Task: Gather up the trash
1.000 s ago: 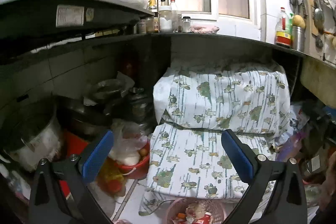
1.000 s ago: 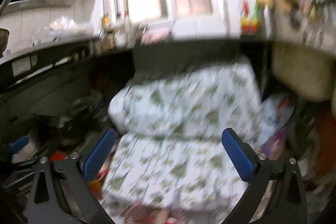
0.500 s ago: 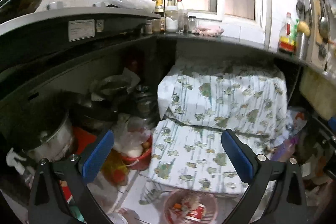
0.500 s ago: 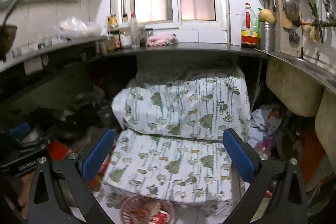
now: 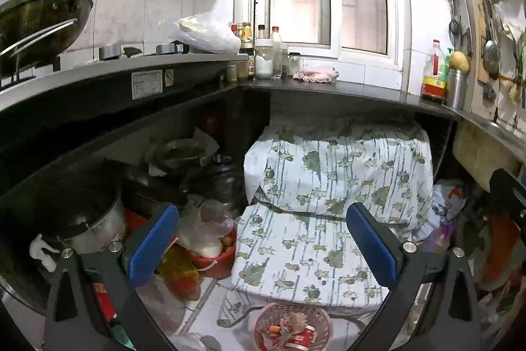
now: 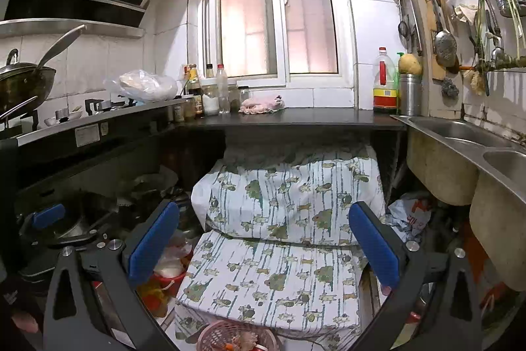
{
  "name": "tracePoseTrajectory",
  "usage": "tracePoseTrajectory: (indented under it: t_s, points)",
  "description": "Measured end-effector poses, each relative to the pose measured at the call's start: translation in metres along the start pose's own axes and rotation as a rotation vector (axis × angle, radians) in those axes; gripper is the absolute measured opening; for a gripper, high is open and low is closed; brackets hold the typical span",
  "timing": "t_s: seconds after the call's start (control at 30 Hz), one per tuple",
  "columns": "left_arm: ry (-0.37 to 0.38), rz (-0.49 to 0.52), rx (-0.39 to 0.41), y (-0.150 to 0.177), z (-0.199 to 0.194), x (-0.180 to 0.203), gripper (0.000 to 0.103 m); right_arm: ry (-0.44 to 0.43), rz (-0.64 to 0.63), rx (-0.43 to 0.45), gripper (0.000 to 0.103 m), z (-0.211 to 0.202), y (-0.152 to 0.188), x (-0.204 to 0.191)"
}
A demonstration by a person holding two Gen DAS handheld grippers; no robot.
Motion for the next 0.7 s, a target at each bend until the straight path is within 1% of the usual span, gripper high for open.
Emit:
tracePoseTrajectory:
  t_s: [0.1, 0.2, 0.27, 0.37, 0.47, 0.6, 0.7]
  points:
    - [-0.022, 0.014, 0.011, -0.001, -0.001, 0.000, 0.103, 0.008, -0.012, -0.012, 0.103, 0.005, 0.003, -0.002]
    - [-0.005, 0.012, 0.009, -0.002, -0.001, 0.000, 0.103, 0.021, -0.024, -0.016, 0.103, 0.008, 0.006, -0.003]
    - [-0.012, 0.010, 0.013, -0.002, -0.001, -0.001, 0.103, 0.027, -0.027, -0.019, 0.103, 0.010, 0.009, -0.004]
    - [-0.040, -0.003, 0.024, -0.004, -0.002, -0.006, 0.103, 0.037, -0.046, -0.026, 0.103, 0.013, 0.012, -0.005]
    - [-0.066, 0.001, 0.038, -0.005, -0.004, -0.009, 0.103, 0.016, -0.036, -0.038, 0.103, 0.014, 0.013, -0.006]
    - [-0.048, -0.006, 0.037, -0.004, -0.006, -0.008, 0.103, 0.035, -0.041, -0.023, 0.103, 0.013, 0.012, -0.004]
    - [-0.046, -0.015, 0.037, -0.004, -0.007, -0.010, 0.103, 0.027, -0.033, -0.023, 0.103, 0.013, 0.011, -0.004]
Point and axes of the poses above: each gripper's, at about its wrist camera, not at the fingertips, and z roughly the way its jaws point, x to its right, y to its underside, the point moved 8 cm from there along z, roughly the way its jaws point, and after that the axes turned 12 degrees about z, right-handed, at the moved point
